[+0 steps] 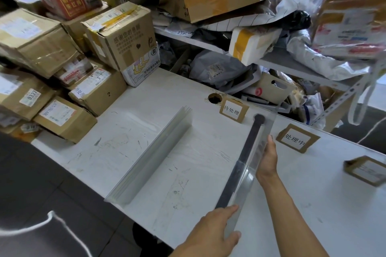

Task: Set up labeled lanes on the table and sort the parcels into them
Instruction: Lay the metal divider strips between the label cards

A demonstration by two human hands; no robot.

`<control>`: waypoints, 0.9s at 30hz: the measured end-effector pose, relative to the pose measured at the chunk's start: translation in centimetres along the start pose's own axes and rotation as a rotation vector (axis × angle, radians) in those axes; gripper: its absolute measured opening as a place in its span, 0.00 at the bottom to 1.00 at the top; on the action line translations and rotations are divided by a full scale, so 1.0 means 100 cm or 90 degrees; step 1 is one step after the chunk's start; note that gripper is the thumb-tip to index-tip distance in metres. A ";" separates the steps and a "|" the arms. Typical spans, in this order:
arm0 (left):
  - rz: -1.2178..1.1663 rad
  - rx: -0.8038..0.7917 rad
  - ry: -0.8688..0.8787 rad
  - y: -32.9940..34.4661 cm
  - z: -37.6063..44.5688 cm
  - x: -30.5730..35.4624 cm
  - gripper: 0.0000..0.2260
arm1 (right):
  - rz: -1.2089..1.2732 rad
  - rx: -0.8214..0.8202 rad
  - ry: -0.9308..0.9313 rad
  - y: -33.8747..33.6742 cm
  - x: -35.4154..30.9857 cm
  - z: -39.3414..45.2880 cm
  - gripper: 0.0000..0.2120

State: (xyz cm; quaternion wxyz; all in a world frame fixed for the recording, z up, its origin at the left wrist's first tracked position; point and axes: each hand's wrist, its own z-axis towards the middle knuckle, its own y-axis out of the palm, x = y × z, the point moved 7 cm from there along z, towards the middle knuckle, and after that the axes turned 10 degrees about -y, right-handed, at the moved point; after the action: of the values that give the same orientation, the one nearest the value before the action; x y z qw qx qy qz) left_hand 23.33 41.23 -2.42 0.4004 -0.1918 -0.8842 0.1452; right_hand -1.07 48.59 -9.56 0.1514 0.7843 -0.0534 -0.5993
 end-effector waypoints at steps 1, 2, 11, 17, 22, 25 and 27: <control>0.003 0.010 0.008 -0.001 -0.001 -0.001 0.30 | 0.000 0.011 0.005 0.000 -0.001 -0.005 0.48; -0.002 0.027 0.021 -0.005 -0.003 -0.001 0.29 | -0.008 0.018 0.011 -0.001 -0.001 -0.009 0.51; 0.009 0.515 0.061 -0.178 -0.026 -0.052 0.16 | -0.169 0.143 -0.135 0.000 -0.049 -0.072 0.33; 0.003 0.323 -0.142 -0.228 -0.015 -0.115 0.26 | -0.292 0.227 -0.313 0.024 -0.080 -0.138 0.20; 0.027 0.252 -0.123 -0.231 -0.015 -0.123 0.14 | -0.376 0.105 -0.336 0.075 -0.074 -0.179 0.15; 0.033 0.263 -0.113 -0.233 -0.020 -0.131 0.15 | -0.402 0.027 -0.305 0.110 -0.056 -0.198 0.14; -0.028 0.289 -0.104 -0.240 -0.026 -0.135 0.15 | -0.405 -0.013 -0.275 0.135 -0.044 -0.210 0.13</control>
State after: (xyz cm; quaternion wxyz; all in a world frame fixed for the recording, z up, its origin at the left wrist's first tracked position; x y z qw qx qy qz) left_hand 28.10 14.08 0.28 0.3638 -0.0649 -0.8622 0.3465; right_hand 19.11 40.57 3.51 -0.0493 0.6160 0.1680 -0.7681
